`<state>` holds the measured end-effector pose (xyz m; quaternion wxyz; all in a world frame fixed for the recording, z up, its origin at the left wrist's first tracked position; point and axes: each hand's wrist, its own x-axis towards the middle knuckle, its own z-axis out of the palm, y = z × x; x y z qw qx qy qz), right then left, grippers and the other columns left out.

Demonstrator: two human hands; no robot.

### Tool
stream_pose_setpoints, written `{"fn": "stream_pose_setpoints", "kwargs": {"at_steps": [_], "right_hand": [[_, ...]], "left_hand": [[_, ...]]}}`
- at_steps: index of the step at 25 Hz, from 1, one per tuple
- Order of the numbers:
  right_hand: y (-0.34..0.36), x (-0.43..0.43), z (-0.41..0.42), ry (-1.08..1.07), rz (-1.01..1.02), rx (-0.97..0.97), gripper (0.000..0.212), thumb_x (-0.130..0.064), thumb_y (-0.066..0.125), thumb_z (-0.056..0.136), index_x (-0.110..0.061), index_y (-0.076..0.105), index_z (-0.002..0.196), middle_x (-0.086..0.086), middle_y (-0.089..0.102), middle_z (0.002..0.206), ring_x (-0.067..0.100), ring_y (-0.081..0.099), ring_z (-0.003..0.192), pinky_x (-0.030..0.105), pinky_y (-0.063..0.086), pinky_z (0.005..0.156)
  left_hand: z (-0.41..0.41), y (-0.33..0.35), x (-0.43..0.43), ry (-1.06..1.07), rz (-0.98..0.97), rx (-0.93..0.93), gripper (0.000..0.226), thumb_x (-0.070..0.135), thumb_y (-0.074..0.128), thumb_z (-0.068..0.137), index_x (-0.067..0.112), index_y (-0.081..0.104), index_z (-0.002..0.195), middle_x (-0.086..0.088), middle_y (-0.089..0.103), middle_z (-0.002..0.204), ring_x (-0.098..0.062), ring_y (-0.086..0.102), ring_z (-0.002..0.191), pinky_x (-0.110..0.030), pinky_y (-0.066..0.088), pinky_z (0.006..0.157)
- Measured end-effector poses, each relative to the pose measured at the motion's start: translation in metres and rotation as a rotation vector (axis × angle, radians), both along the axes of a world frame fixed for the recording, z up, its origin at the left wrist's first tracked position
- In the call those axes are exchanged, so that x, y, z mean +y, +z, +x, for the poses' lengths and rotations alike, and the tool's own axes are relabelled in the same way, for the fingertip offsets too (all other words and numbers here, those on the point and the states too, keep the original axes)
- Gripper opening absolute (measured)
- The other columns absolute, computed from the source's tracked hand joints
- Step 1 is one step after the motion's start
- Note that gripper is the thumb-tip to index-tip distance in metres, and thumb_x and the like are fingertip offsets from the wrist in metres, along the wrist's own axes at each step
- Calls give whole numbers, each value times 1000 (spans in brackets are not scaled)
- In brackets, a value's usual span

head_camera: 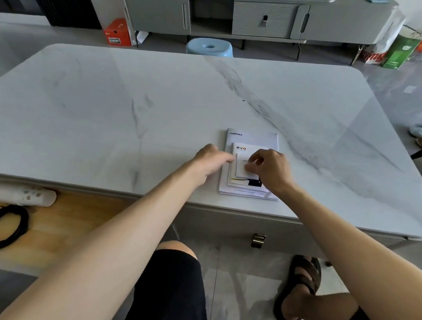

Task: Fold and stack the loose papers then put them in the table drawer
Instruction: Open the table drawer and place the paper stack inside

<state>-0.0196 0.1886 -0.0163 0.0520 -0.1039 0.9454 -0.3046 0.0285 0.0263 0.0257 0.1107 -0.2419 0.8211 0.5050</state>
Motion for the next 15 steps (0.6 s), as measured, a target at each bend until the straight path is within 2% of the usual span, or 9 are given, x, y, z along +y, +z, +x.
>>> {"fn": "stream_pose_setpoints", "kwargs": {"at_steps": [1,3,6,10,12,15], "right_hand": [[-6,0,-3,-21,30,-5,14,-30,72,81,-23,73,92,-3,67,89,19,58,85,29,34,73],[-13,0,-3,-90,29,-4,15,-32,72,78,-25,73,91,-6,67,88,15,54,86,33,28,83],[-21,0,-4,-118,-1,26,18,-34,73,76,-27,72,92,-5,68,92,15,56,95,30,24,83],[-26,3,-3,-119,-32,35,18,-35,71,74,-28,72,91,-7,65,92,17,56,100,27,26,85],[-27,3,0,-126,-100,22,17,-33,70,75,-26,71,90,-5,62,93,18,56,100,28,32,90],[-23,7,11,-156,-275,-23,21,-29,73,75,-21,69,94,-2,55,100,20,52,104,31,42,93]], "left_hand": [[-11,0,7,13,5,-7,21,22,67,81,13,48,78,-2,43,68,-21,43,67,-27,33,60],[-28,-6,15,7,-11,-20,23,22,70,81,11,51,87,0,45,72,-21,47,75,-26,36,61],[-42,-20,19,-29,-108,-44,33,25,77,77,8,54,95,-1,53,81,-21,52,83,-26,38,60],[-47,-42,18,-10,-182,-7,43,26,82,68,7,64,102,-6,68,97,-26,65,91,-34,55,81],[-45,-50,17,-7,-110,56,41,21,81,68,9,64,103,-5,70,99,-25,67,93,-37,57,84],[-28,-47,7,5,117,140,44,13,80,68,11,61,107,-6,71,105,-23,69,97,-40,58,86]]}}
